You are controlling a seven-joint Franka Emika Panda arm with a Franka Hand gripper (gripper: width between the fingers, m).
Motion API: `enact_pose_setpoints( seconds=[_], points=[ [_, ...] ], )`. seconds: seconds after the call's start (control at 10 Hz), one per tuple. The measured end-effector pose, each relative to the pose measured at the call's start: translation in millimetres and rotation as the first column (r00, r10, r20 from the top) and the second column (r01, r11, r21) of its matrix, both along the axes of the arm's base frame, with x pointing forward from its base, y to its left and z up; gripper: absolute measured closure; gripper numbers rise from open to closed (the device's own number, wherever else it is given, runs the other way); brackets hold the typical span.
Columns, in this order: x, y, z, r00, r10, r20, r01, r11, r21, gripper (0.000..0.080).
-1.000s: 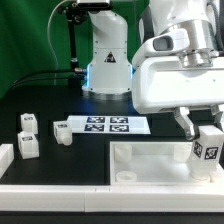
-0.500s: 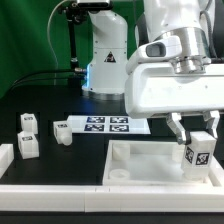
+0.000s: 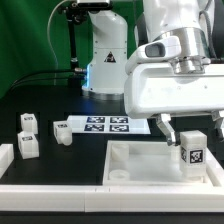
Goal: Assemble one leg
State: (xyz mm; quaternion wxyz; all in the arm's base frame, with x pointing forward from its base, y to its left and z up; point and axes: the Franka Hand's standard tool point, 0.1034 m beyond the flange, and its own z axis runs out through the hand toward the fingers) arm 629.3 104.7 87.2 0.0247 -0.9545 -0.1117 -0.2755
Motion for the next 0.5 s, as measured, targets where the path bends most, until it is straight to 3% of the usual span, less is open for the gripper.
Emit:
enact_pose_setpoints(
  seconds=[0.1, 0.2, 0.3, 0.5],
  points=[
    [1.4, 2.4, 11.0, 0.999, -0.025, -0.03, 0.025, 1.0, 0.006, 0.0161],
    [-0.1, -0.4, 8.6, 0.995, -0.043, -0.09, 0.044, 0.999, 0.002, 0.0153],
    [-1.7, -4.3, 2.6, 0.971, -0.074, -0.228, 0.078, 0.997, 0.01, 0.0153],
    [4.3, -3.5, 0.7, 0.936, -0.097, -0.339, 0.11, 0.994, 0.019, 0.015]
  ],
)
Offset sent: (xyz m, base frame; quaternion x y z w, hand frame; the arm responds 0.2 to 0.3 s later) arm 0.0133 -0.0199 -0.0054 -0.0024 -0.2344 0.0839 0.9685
